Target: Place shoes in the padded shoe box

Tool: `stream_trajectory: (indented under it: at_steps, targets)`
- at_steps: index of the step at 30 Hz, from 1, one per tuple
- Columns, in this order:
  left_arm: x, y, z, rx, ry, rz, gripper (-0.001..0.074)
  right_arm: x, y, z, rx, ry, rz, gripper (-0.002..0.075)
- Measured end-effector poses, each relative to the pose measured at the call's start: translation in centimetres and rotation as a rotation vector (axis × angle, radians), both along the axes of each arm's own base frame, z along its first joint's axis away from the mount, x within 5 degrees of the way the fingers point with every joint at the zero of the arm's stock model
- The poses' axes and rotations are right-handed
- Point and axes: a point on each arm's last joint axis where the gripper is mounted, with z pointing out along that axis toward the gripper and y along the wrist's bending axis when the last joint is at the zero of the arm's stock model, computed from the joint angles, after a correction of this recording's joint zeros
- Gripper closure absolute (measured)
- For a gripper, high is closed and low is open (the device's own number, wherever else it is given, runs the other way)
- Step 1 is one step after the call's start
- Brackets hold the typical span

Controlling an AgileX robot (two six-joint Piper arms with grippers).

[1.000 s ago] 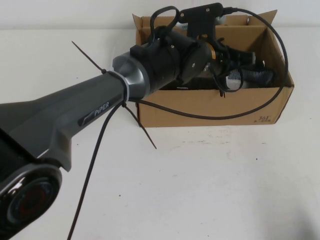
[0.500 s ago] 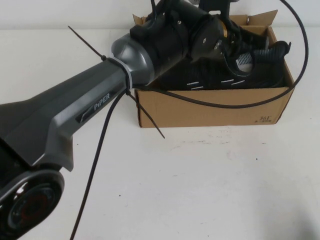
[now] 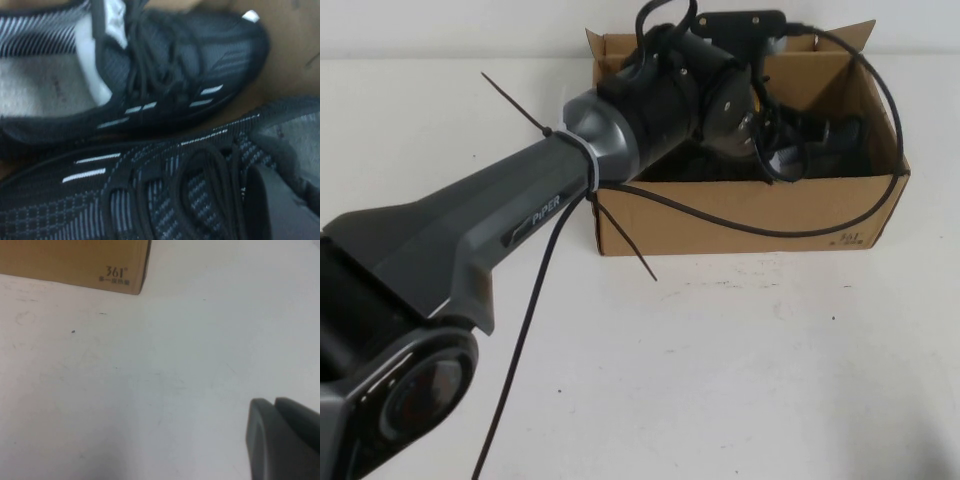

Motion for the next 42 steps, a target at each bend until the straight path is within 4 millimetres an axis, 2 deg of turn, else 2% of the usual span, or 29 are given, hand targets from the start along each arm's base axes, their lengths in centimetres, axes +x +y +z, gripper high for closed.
stream_trajectory:
  at_steps: [7,15,19,23,28,30,33,36,38,42]
  targets:
    - [0.5,0.0,-1.0,0.023,0.002,-0.013,0.0733,0.0,0.0,0.0,0.0,0.0,0.0,0.0734]
    - [0.7,0.2,-1.1,0.021,0.001,-0.02,0.0733,0.0,0.0,0.0,0.0,0.0,0.0,0.0734]
    - [0.5,0.0,-1.2,0.038,0.0,-0.087,0.0711,0.0,0.0,0.0,0.0,0.0,0.0,0.0734]
    - [-0.1,-0.3,-1.0,0.046,0.003,-0.18,0.0617,0.0,0.0,0.0,0.0,0.0,0.0,0.0734]
    - [-0.2,0.6,1.0,0.033,-0.026,-0.203,0.0411,0.0,0.0,0.0,0.0,0.0,0.0,0.0734]
    - [-0.1,1.3,2.1,0.027,-0.04,-0.195,0.036,0.0,0.0,0.0,0.0,0.0,0.0,0.0734]
    - [-0.5,2.3,3.8,0.043,-0.047,-0.193,0.033,0.0,0.0,0.0,0.0,0.0,0.0,0.0734]
    - [-1.4,3.3,5.7,0.075,-0.052,-0.195,0.0337,0.0,0.0,0.0,0.0,0.0,0.0,0.0734]
    - [-2.0,4.1,7.0,0.107,-0.071,-0.195,0.0382,0.0,0.0,0.0,0.0,0.0,0.0,0.0734]
    - [-3.2,6.7,9.3,0.149,-0.116,-0.179,0.0603,0.0,0.0,0.0,0.0,0.0,0.0,0.0734]
